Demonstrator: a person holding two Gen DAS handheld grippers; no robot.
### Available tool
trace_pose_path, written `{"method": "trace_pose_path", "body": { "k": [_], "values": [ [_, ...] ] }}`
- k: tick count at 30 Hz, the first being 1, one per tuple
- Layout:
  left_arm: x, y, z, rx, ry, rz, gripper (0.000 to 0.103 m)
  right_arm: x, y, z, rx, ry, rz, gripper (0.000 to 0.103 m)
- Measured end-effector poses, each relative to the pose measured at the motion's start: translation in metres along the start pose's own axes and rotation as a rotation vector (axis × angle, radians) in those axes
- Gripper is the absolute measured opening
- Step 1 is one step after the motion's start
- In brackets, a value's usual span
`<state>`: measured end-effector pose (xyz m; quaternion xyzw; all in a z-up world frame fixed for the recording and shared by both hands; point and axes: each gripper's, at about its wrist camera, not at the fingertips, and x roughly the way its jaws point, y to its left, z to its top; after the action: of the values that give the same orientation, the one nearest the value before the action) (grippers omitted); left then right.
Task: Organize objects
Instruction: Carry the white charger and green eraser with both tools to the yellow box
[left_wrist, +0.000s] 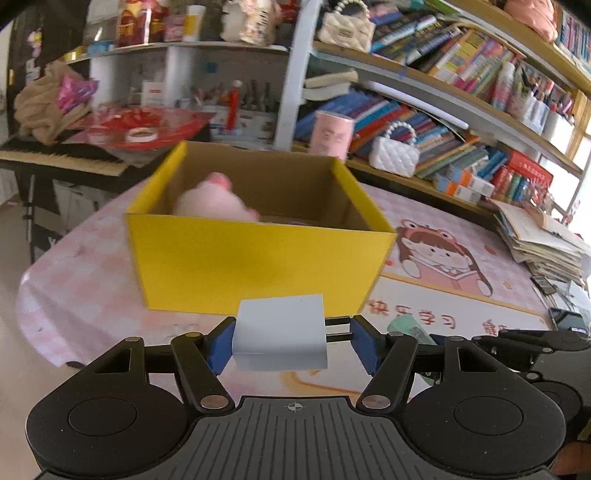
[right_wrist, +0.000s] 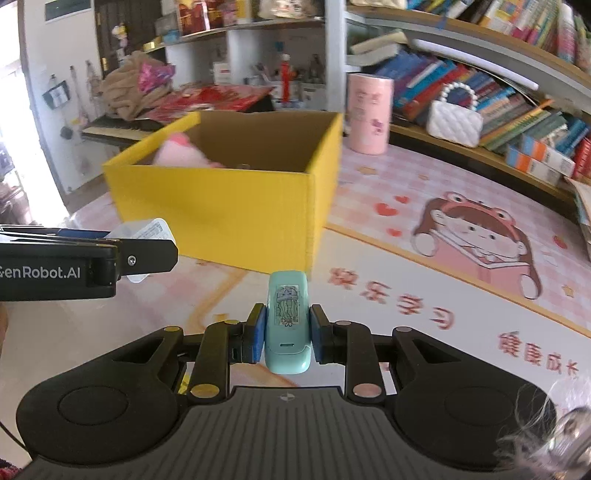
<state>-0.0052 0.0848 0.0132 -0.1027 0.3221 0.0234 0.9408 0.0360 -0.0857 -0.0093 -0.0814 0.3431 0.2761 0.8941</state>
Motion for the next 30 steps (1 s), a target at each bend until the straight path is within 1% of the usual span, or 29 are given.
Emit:
{"method": "trace_pose_path", "body": {
  "k": [7, 13, 23, 27, 30],
  "values": [
    [-0.021, 0.031, -0.005, -0.005, -0.026, 0.002, 0.065, -0.005, 0.040, -0.001, -0.014, -0.014, 0.006, 0.023],
    [-0.032, 0.047, -0.005, 0.005, -0.050, -0.015, 0.065, -0.011, 0.062, 0.000, -0.009, -0.037, -0.013, 0.023],
    [-0.045, 0.061, 0.004, 0.011, -0.103, -0.020, 0.065, -0.013, 0.076, 0.012, -0.013, -0.055, -0.024, 0.023],
    [-0.044, 0.061, 0.013, 0.006, -0.127, -0.029, 0.065, -0.012, 0.075, 0.021, -0.019, -0.062, -0.023, 0.023],
    [-0.041, 0.059, 0.024, 0.007, -0.159, -0.025, 0.065, -0.013, 0.069, 0.033, -0.005, -0.092, -0.023, 0.023]
  ]
}}
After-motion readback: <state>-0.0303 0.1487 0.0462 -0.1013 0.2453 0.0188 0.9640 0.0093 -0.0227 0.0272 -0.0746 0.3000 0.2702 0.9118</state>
